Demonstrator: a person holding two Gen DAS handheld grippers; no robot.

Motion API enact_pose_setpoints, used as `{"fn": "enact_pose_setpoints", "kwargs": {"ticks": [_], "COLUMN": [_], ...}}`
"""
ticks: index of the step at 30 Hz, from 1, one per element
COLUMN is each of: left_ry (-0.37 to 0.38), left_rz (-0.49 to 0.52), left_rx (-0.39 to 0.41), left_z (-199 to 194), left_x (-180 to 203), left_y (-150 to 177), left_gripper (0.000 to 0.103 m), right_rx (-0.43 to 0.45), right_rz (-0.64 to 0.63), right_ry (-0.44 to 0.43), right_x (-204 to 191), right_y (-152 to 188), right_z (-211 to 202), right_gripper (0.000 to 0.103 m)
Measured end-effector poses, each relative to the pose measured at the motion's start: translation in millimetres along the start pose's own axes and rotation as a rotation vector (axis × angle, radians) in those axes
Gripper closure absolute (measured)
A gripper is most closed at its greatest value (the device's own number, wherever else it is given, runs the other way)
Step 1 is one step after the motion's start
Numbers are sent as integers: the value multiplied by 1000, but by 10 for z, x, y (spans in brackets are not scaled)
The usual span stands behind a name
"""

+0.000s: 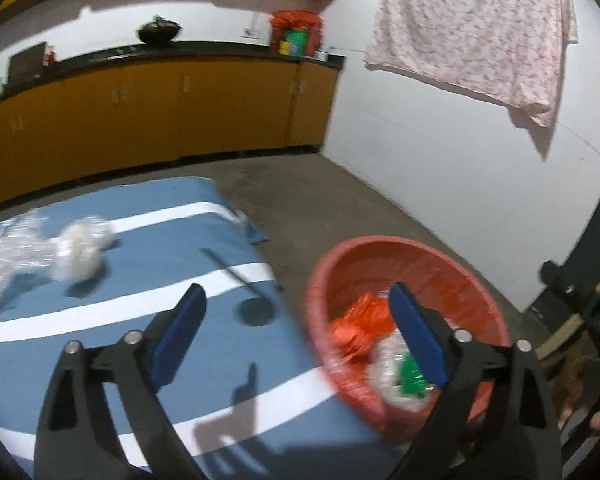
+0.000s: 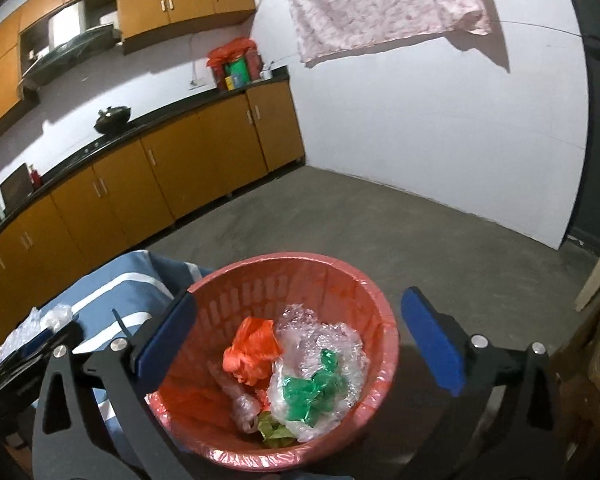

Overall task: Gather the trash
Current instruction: 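Move both open tools from the basket back over the mat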

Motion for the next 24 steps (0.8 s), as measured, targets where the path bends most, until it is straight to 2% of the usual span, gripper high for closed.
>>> {"fn": "enact_pose_setpoints", "kwargs": {"ticks": [3, 10, 18, 24], "left_ry": [-68, -246, -439, -545], "left_rz": [11, 13, -81, -155], "left_rx": [19, 19, 1, 22], "left_z": [-145, -504, -985, -1347], "left_x": [-241, -1030, -2171, -2866], "left_y": [46, 226, 481, 567], "left_gripper": [4, 4, 4, 4], "right_rx": [-4, -53, -124, -199], "right_rz": [-15, -73, -193, -273], "right_ry": [6, -67, -232, -379], "right_x": [-57, -504, -1544, -2590], "right_y": [39, 192, 456, 793], "right_z": [2, 23, 60, 137], "right_gripper": [2, 2, 2, 5]}}
Point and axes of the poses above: each gripper's, at about its wrist camera, not at the fingertips, and z roughly the way its jaws point, x to its right, y to its underside, the point moved 8 cm from there along z, roughly the way its jaws point, and after that the axes turned 4 degrees about x, right-handed, at the moved point
